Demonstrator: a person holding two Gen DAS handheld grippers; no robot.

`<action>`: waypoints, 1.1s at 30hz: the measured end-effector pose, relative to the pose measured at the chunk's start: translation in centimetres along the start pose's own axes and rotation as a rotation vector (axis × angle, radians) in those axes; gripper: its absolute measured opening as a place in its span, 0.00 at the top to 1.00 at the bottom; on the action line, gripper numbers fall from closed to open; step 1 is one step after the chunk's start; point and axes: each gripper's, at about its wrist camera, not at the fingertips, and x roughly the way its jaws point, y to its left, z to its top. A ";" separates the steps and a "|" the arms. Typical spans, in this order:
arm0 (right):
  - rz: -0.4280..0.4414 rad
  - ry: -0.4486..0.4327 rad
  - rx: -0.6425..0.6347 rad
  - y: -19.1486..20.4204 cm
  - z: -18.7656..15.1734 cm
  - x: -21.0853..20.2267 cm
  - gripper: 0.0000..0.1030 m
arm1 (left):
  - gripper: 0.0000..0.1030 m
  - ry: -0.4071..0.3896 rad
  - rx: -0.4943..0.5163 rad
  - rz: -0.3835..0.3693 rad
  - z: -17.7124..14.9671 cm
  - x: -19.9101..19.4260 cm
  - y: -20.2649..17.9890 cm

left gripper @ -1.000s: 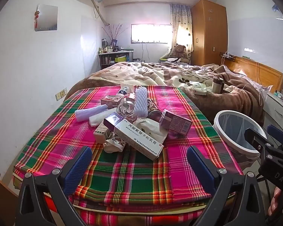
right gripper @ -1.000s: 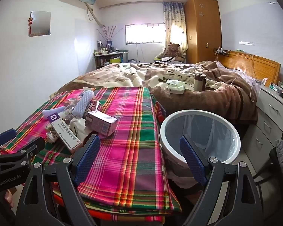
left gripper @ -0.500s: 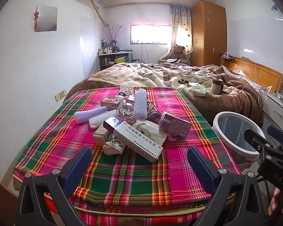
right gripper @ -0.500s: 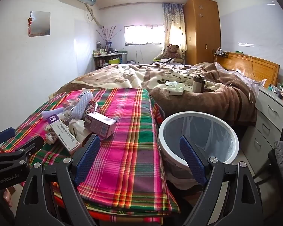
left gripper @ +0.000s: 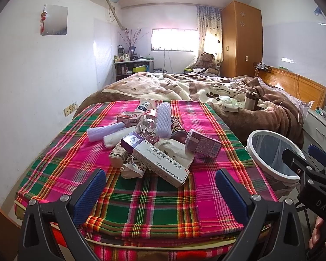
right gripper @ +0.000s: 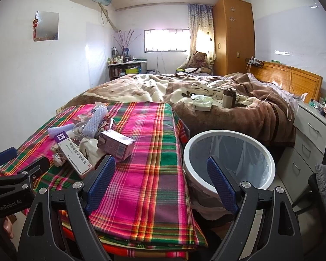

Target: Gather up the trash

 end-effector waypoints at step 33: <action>-0.002 -0.002 -0.003 0.2 0.0 0.0 0.15 | 0.01 -0.007 -0.008 0.002 0.1 -0.3 0.5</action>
